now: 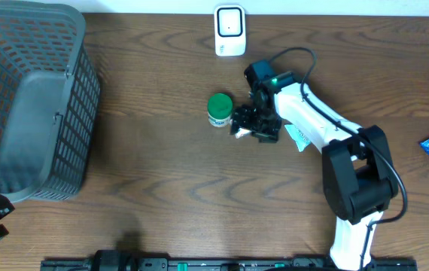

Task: Scan the item barcode
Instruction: 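Lift the orange packet with right gripper toward the scanner, then hold the orange packet up against the white scanner with right gripper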

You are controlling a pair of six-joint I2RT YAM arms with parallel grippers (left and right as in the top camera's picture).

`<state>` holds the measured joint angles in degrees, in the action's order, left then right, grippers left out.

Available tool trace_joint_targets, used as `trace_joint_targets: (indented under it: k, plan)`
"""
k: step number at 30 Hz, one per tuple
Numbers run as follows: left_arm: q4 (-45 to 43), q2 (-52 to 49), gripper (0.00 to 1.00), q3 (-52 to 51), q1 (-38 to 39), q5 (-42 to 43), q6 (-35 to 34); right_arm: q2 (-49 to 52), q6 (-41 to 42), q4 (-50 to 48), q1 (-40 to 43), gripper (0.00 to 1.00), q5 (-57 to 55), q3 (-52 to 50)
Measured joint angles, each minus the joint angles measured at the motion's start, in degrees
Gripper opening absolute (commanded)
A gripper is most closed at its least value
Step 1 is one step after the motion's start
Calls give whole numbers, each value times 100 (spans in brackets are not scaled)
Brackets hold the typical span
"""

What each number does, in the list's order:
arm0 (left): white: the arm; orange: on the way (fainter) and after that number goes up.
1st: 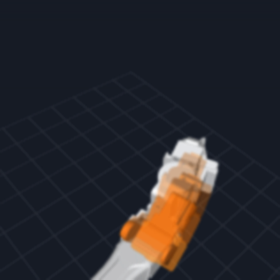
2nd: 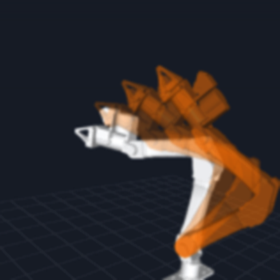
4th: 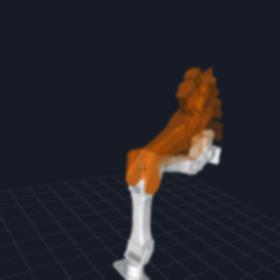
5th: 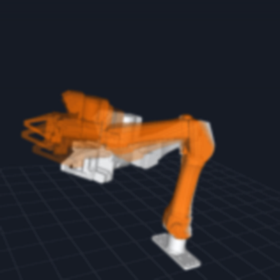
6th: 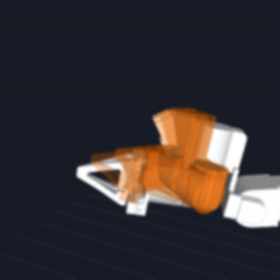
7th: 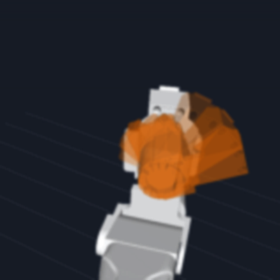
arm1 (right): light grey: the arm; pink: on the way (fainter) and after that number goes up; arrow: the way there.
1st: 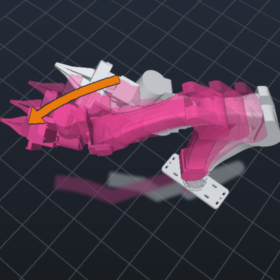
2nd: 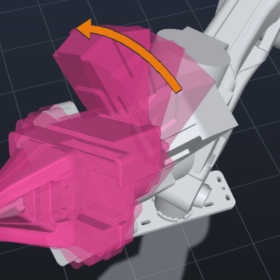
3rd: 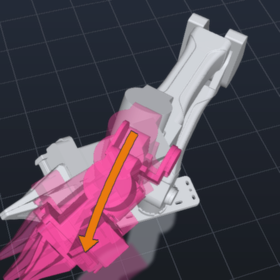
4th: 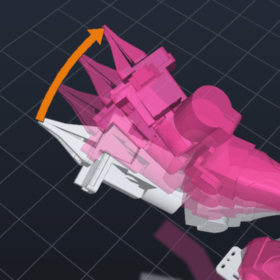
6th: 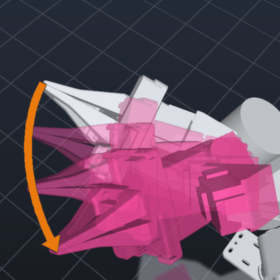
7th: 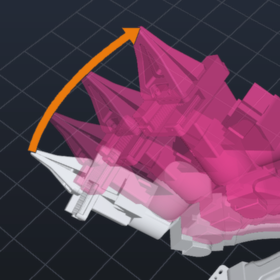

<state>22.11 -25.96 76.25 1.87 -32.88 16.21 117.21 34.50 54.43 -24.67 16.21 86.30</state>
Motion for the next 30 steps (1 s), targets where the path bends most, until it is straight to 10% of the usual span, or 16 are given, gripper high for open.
trace_joint_targets:
  k: [14, 30]
  plan:
    - [0, 0, 98, 0, 0, 0, -957, -190, -3359, -356, -17, 99, -890, 302]
    - [17, 0, 98, 0, 0, 0, -1043, 669, -3477, -1084, -68, 99, -1115, 306]
